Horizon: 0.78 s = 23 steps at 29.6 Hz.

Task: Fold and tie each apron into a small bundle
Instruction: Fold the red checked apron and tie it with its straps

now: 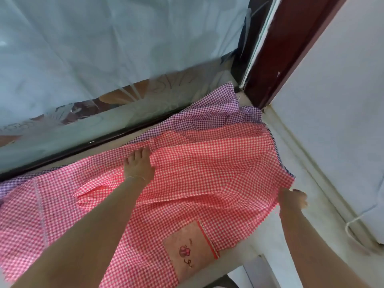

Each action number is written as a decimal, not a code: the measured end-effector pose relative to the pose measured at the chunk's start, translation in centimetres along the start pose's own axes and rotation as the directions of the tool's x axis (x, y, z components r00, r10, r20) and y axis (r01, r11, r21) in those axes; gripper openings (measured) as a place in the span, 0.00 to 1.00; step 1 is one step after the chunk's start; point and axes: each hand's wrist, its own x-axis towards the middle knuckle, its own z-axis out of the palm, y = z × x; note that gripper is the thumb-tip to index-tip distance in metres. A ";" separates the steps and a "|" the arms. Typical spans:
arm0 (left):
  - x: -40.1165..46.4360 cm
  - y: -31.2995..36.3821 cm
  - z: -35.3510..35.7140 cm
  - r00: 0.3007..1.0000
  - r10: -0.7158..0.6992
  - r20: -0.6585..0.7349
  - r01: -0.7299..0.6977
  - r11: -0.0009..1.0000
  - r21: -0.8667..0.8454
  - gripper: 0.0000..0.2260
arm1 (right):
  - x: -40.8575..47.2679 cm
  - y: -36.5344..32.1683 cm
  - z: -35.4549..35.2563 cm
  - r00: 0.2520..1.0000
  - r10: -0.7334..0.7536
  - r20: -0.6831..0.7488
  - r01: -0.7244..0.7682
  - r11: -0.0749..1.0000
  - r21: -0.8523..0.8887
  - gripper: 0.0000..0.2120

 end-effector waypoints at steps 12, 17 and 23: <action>4.9 4.5 -2.0 1.000 -0.027 0.002 0.026 0.989 0.144 0.14 | 3.2 -12.3 6.6 0.798 -0.319 0.511 0.389 0.921 -0.034 0.45; 4.7 5.6 -2.8 0.990 -0.101 -0.095 0.092 0.991 -0.097 0.13 | 4.3 -12.3 6.9 0.776 -0.400 0.488 0.432 0.900 0.051 0.21; -0.6 4.7 2.6 0.906 0.215 -0.364 -0.281 0.950 -0.137 0.23 | 0.1 -9.0 6.2 0.543 -0.832 0.109 0.839 0.541 -0.053 0.24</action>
